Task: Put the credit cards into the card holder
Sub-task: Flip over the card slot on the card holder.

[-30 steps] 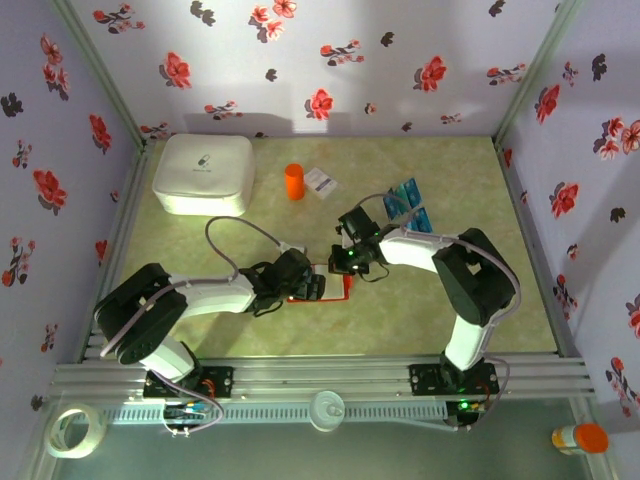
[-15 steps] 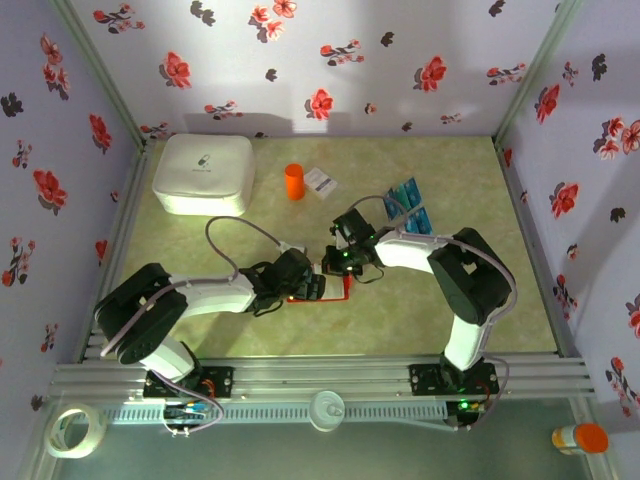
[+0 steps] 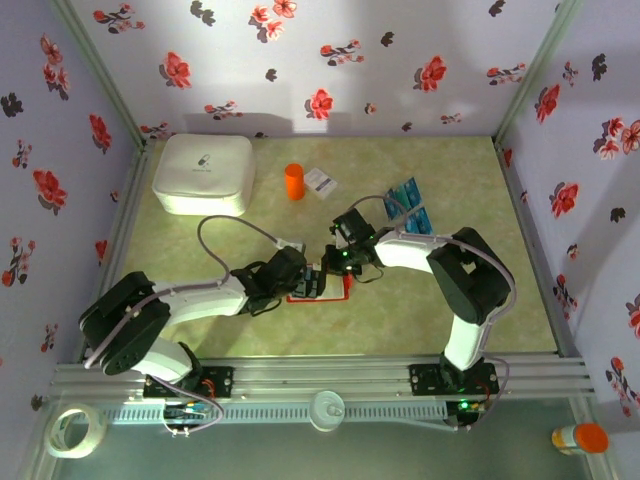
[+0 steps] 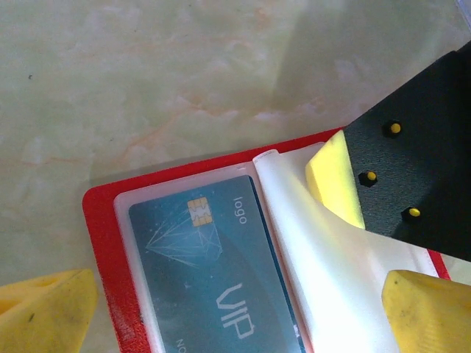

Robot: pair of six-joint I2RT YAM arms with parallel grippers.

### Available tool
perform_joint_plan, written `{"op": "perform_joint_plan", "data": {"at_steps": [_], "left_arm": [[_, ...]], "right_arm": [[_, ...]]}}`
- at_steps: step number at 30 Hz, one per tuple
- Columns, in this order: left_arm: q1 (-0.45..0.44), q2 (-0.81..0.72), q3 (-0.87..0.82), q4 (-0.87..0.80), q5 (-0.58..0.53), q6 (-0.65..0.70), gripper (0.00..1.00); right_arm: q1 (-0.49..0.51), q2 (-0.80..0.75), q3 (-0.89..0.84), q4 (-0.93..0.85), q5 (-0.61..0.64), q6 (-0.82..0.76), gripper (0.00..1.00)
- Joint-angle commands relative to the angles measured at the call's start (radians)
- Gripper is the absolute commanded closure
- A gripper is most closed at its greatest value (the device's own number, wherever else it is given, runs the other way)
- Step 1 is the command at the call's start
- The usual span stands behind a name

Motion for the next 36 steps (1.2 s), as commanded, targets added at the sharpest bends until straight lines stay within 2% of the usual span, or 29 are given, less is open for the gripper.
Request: {"op": "perform_joint_plan", "data": {"at_steps": [1, 13, 20, 25, 31, 36], "left_arm": [[-0.006, 0.011, 0.007, 0.030, 0.007, -0.003, 0.00], [-0.008, 0.102, 0.008, 0.038, 0.022, 0.005, 0.00], [-0.009, 0.110, -0.027, 0.059, 0.027, -0.006, 0.12], [-0.012, 0.124, -0.031, 0.071, 0.035, -0.009, 0.16], [-0.014, 0.130, -0.036, 0.079, 0.035, -0.010, 0.16], [-0.015, 0.129, -0.043, 0.085, 0.036, -0.011, 0.16]], "right_arm": [[0.008, 0.019, -0.018, 0.000, -0.009, 0.015, 1.00], [0.008, 0.014, -0.021, 0.006, -0.012, 0.024, 1.00], [0.005, -0.009, 0.005, -0.019, -0.013, 0.014, 0.98], [-0.005, -0.053, 0.026, -0.048, -0.009, 0.009, 0.90], [-0.018, -0.125, 0.007, -0.073, 0.027, 0.008, 0.67], [-0.021, -0.147, -0.043, -0.053, 0.046, 0.025, 0.58]]}}
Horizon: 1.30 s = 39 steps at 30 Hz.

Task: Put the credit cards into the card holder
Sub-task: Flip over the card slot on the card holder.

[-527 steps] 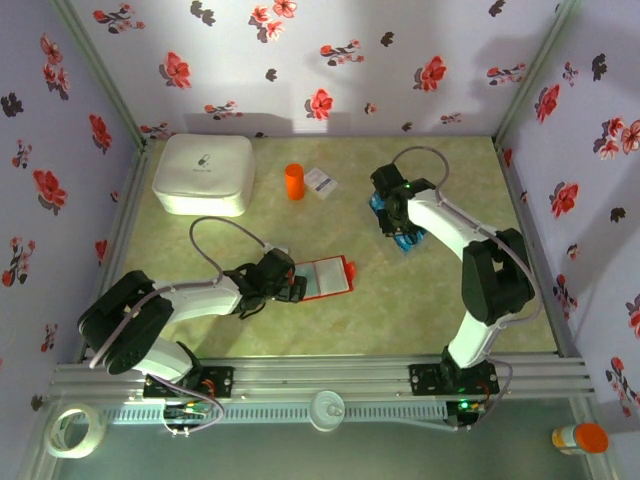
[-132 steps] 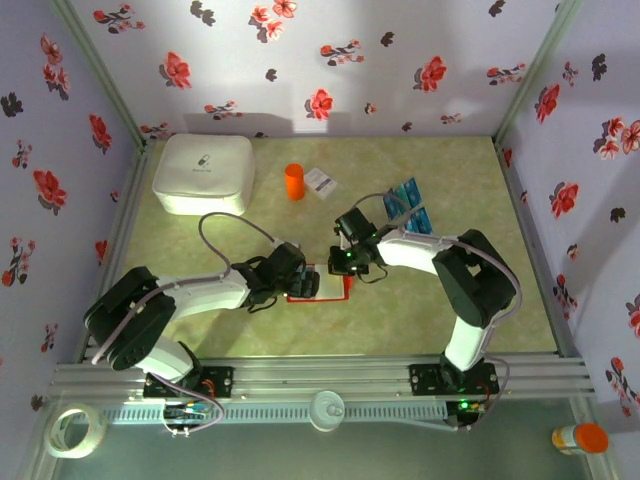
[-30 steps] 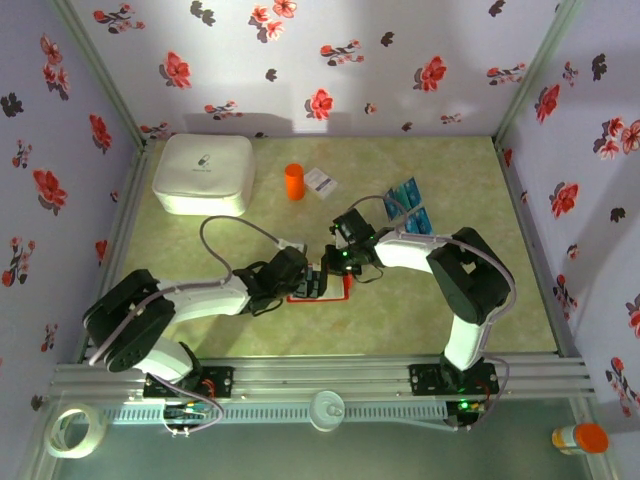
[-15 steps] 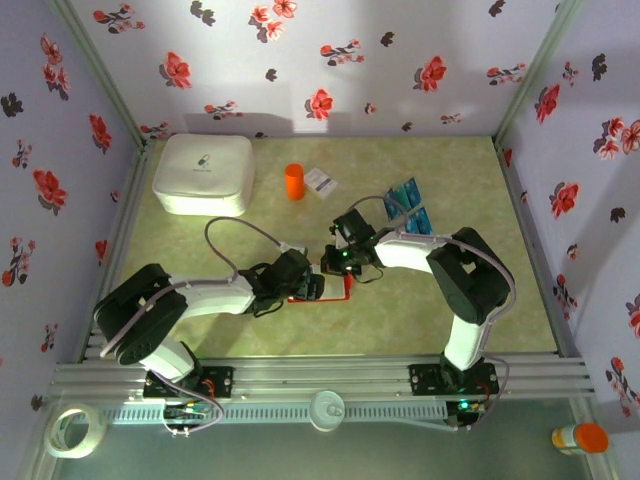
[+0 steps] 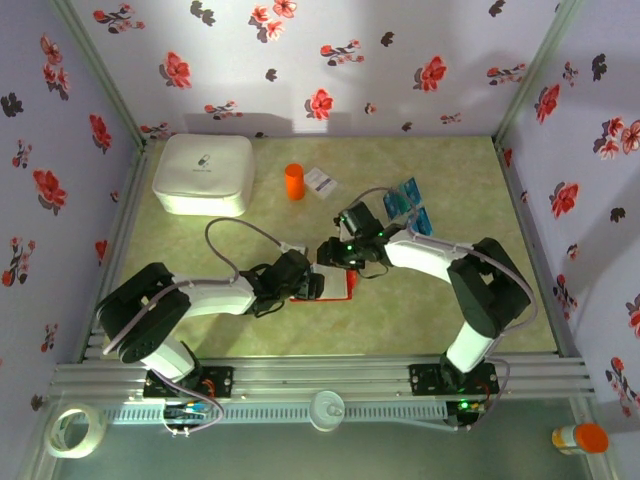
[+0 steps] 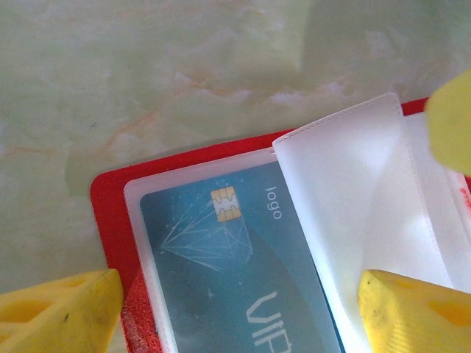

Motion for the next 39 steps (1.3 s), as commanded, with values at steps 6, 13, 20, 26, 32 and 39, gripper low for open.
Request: {"op": "perform_joint_plan", "data": {"at_steps": [6, 13, 20, 26, 32, 39], "left_arm": [[-0.014, 0.023, -0.033, 0.002, 0.033, -0.011, 0.17], [-0.014, 0.013, -0.037, 0.004, 0.029, -0.013, 0.16], [-0.013, -0.021, -0.026, -0.012, 0.020, -0.011, 0.11], [-0.010, -0.120, -0.020, -0.059, -0.015, -0.001, 0.03], [0.017, -0.263, -0.050, -0.115, -0.068, -0.007, 0.00], [0.081, -0.408, -0.116, -0.173, -0.086, -0.013, 0.00]], "right_arm": [[-0.008, -0.005, -0.083, 0.035, 0.025, 0.036, 0.53], [-0.010, 0.038, -0.072, 0.085, -0.059, 0.034, 0.54], [-0.008, 0.054, -0.049, 0.118, -0.168, 0.044, 0.56], [-0.001, 0.005, -0.061, 0.130, -0.162, 0.091, 0.55], [0.043, -0.020, -0.064, 0.126, -0.129, 0.127, 0.52], [0.090, -0.011, -0.023, 0.119, -0.072, 0.159, 0.51]]}}
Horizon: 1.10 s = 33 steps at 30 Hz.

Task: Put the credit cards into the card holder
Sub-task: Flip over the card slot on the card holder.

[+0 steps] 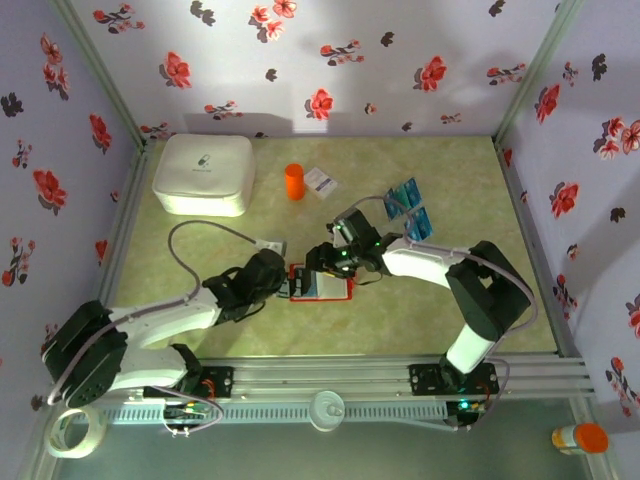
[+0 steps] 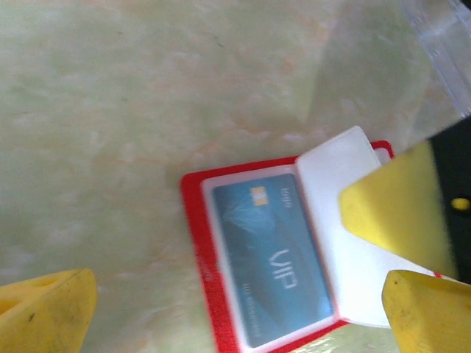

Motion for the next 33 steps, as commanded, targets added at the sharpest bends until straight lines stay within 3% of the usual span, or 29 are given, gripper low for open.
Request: {"op": "perform_joint_plan", "data": {"at_steps": [1, 15, 29, 33], "left_arm": [[0.037, -0.064, -0.030, -0.032, -0.055, -0.011, 0.00], [0.087, -0.169, -0.089, -0.080, -0.056, -0.013, 0.00], [0.096, -0.110, -0.094, -0.045, -0.033, -0.009, 0.00], [0.096, -0.088, -0.088, -0.034, -0.024, -0.004, 0.00]], "right_arm": [[0.031, 0.006, 0.039, -0.018, 0.031, 0.021, 0.50], [0.068, 0.212, 0.142, 0.056, 0.035, 0.056, 0.50], [0.054, 0.157, 0.135, 0.009, 0.034, 0.016, 0.52], [0.042, 0.129, 0.109, -0.003, 0.049, 0.005, 0.59]]}}
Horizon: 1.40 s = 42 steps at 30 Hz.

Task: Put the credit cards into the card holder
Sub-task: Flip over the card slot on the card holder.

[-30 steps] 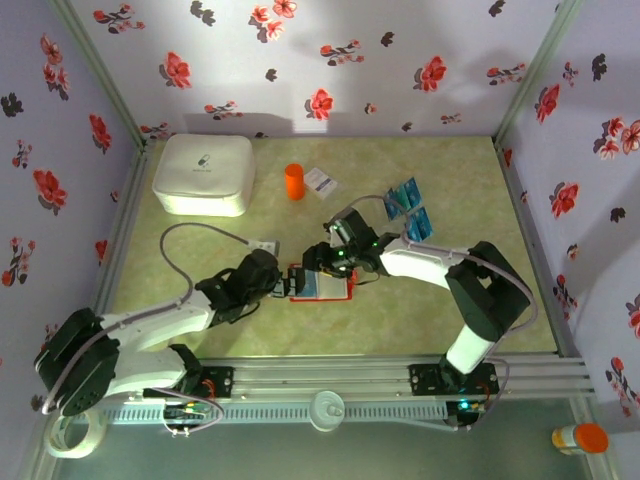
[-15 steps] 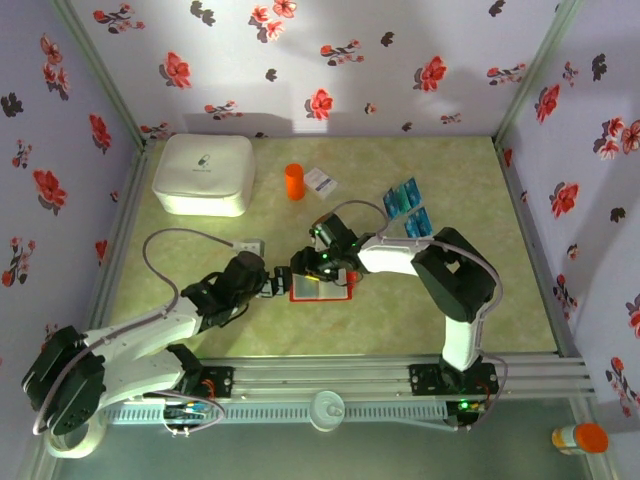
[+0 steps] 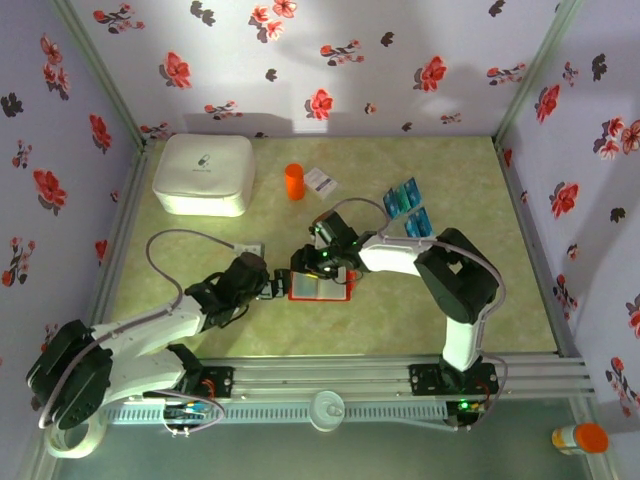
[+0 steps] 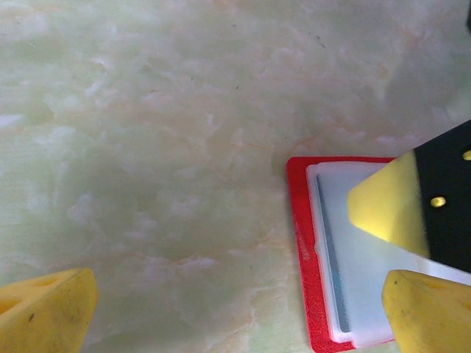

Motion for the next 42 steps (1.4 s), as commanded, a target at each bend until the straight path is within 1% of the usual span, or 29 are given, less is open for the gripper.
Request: {"op": "perform_joint_plan", "data": {"at_steps": [1, 7, 10, 16, 25, 42], "left_arm": [[0.009, 0.023, 0.006, 0.021, 0.008, 0.000, 0.00], [0.010, 0.055, 0.022, 0.030, 0.018, 0.011, 0.00], [0.010, 0.069, 0.027, 0.038, 0.022, 0.014, 0.00], [0.010, 0.101, 0.036, 0.049, 0.034, 0.020, 0.00], [0.010, 0.161, 0.068, 0.060, 0.046, 0.042, 0.00], [0.008, 0.307, 0.120, 0.061, 0.056, 0.094, 0.00]], "right_arm": [[-0.014, -0.056, -0.023, -0.034, 0.025, -0.029, 0.62], [-0.037, -0.064, -0.060, -0.040, 0.033, -0.040, 0.81], [-0.040, -0.052, -0.068, -0.039, 0.037, -0.045, 0.87], [-0.040, -0.002, -0.057, -0.022, 0.017, -0.043, 0.94], [-0.036, 0.046, -0.028, -0.029, 0.007, -0.046, 0.96], [-0.035, 0.033, -0.030, -0.028, 0.008, -0.039, 0.95]]}}
